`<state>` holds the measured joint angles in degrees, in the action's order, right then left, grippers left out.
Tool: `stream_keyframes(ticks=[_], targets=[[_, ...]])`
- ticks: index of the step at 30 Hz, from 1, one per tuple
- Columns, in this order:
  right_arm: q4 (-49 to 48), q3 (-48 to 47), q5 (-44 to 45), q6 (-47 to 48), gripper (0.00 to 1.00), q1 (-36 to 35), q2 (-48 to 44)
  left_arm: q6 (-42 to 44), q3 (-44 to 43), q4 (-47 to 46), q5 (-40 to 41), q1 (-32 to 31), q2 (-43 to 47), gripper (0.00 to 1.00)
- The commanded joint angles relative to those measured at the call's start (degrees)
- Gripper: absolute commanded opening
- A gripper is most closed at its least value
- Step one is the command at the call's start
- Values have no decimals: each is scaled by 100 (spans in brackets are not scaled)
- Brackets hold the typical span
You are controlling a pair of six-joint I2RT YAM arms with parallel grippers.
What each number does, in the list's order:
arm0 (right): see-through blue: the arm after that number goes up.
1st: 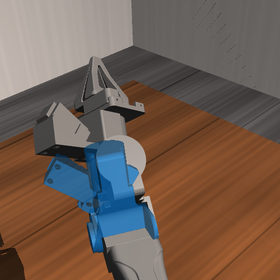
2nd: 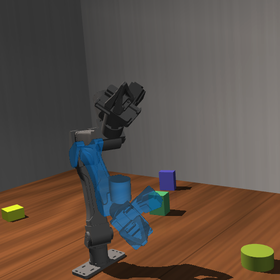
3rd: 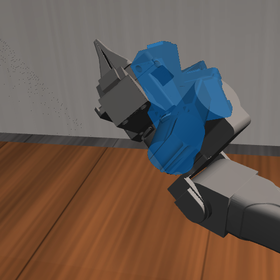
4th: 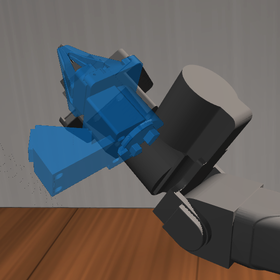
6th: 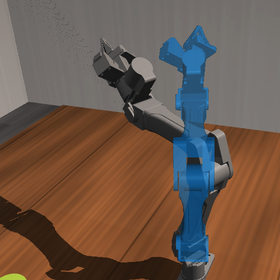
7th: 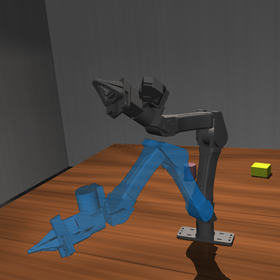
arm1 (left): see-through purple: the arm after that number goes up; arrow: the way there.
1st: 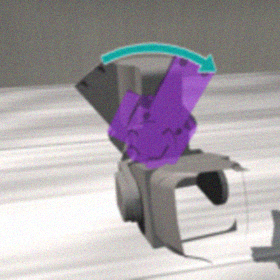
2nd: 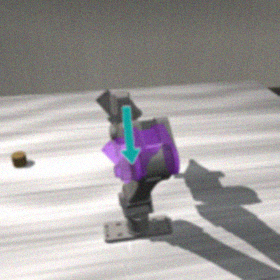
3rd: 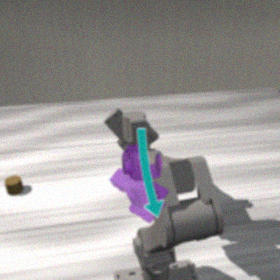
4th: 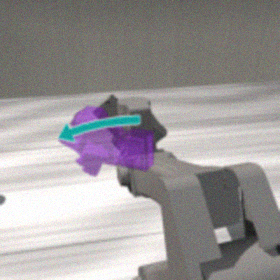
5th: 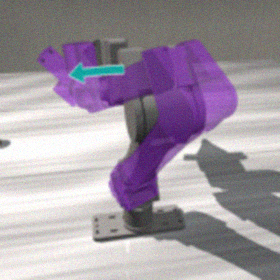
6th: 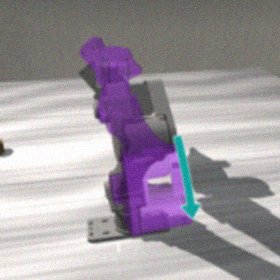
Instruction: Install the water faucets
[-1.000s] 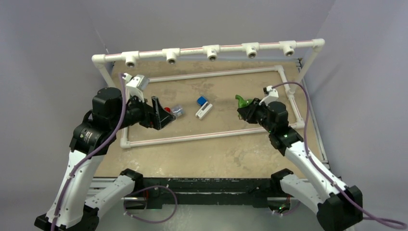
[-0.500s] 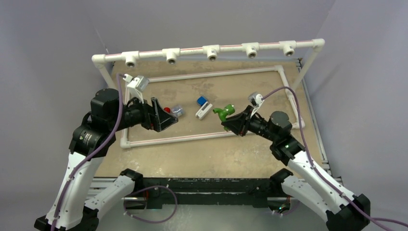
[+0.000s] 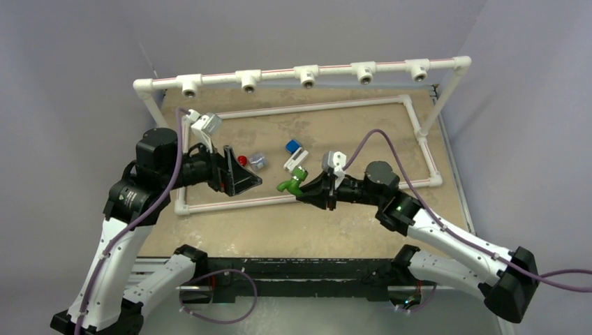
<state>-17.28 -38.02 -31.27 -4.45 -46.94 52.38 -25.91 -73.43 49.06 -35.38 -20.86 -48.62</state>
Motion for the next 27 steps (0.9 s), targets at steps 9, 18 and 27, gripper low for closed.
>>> stream_keyframes(ticks=[9, 18, 27], targets=[[982, -1259, -391, 3293, 0, -1077, 1014, 472, 234, 139, -1118, -7, -334, 91], [1665, -2018, -330, 4419, 0, -1360, 1703, 721, 303, 423, -1098, -409, -572, 90], [1719, -2174, -332, 4763, 0, -1465, 1907, 841, 448, 559, -1243, -426, -902, 72]])
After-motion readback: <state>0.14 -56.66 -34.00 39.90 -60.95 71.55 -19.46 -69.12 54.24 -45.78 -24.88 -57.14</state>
